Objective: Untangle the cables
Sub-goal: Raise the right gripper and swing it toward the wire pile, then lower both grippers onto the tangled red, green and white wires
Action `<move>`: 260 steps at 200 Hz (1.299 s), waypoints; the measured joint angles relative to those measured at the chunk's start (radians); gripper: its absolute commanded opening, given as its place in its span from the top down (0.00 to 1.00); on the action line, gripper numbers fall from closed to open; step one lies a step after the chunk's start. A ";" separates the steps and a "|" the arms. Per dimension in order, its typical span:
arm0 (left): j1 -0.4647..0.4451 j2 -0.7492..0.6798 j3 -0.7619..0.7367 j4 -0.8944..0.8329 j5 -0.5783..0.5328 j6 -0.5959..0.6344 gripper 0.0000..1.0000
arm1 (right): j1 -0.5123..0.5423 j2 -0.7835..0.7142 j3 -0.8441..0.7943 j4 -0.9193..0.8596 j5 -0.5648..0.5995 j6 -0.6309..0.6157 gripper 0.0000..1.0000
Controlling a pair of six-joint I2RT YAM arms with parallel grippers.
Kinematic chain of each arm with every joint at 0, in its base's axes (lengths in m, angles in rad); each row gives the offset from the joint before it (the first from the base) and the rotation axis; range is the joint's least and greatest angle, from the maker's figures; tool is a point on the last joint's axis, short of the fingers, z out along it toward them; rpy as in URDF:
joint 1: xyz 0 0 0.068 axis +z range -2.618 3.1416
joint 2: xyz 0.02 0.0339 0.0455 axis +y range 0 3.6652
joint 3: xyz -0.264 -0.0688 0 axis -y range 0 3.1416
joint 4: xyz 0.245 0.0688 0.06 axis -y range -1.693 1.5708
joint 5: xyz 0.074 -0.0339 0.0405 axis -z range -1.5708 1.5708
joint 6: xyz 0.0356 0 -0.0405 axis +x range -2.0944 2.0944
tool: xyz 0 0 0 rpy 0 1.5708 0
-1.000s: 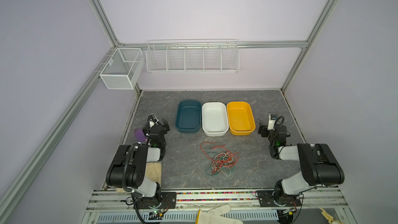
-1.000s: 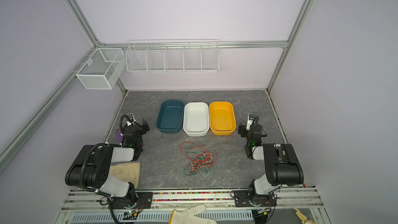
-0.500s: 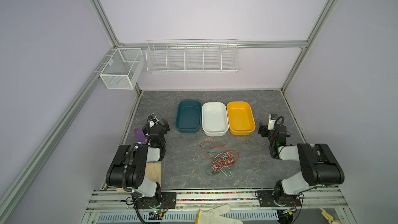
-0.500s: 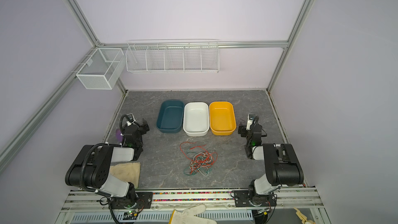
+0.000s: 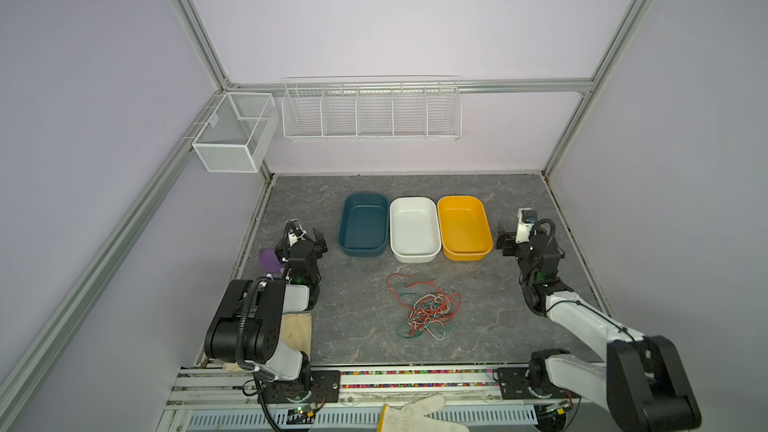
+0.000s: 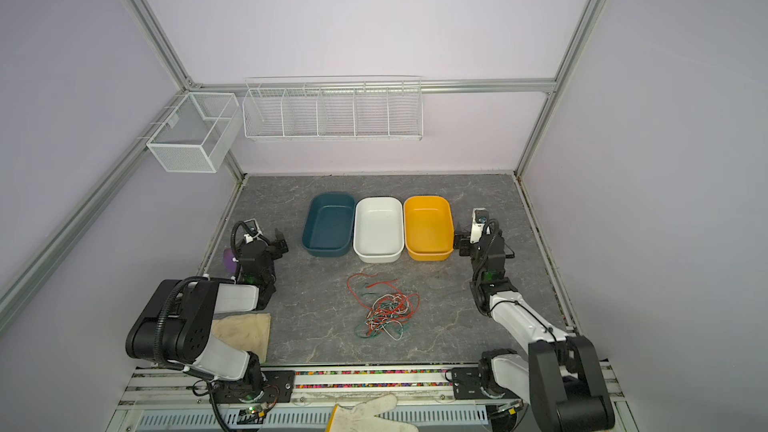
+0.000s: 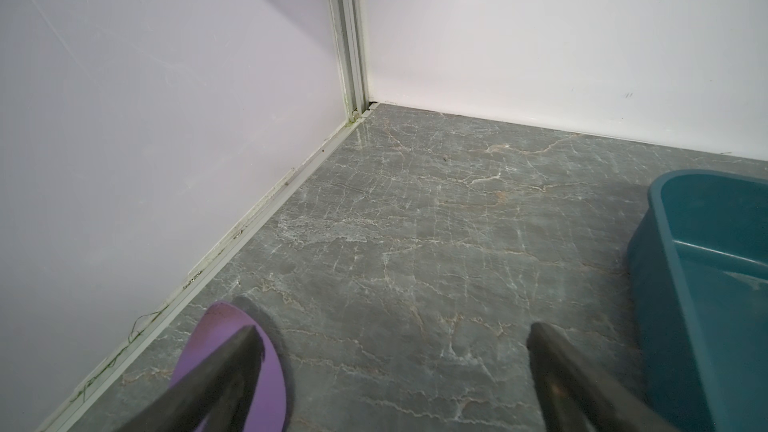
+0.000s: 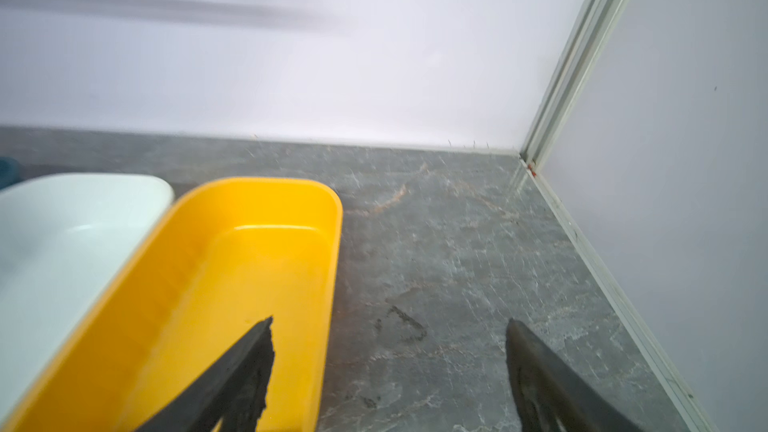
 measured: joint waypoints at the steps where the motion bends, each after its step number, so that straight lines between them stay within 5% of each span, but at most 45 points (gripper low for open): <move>1: 0.000 0.000 0.000 0.000 0.000 0.000 0.01 | 0.002 -0.015 0.000 -0.007 -0.003 0.006 0.12; 32: 0.000 0.000 0.000 0.001 0.000 0.000 0.01 | 0.018 -0.245 0.061 -0.242 -0.074 0.190 0.12; 73: 0.000 0.000 0.000 0.001 0.000 0.000 0.01 | 0.018 -0.255 0.275 -0.546 -0.259 0.396 0.12; 137: 0.000 -0.038 -0.016 -0.008 0.005 0.003 0.01 | 0.026 -0.249 0.332 -0.838 -0.528 0.447 0.12; 175: -0.006 -0.338 0.005 -0.220 -0.002 -0.032 0.01 | 0.100 -0.268 0.331 -0.928 -0.562 0.435 0.10; 209: -0.008 -0.659 0.162 -0.565 -0.034 -0.331 0.01 | 0.224 -0.253 0.331 -0.991 -0.521 0.410 0.06; 241: -0.008 -0.867 0.209 -0.731 0.114 -0.480 0.01 | 0.318 -0.219 0.322 -1.036 -0.476 0.396 0.00; 260: -0.017 -0.889 0.213 -0.830 0.218 -0.520 0.01 | 0.362 -0.219 0.308 -1.059 -0.444 0.391 0.06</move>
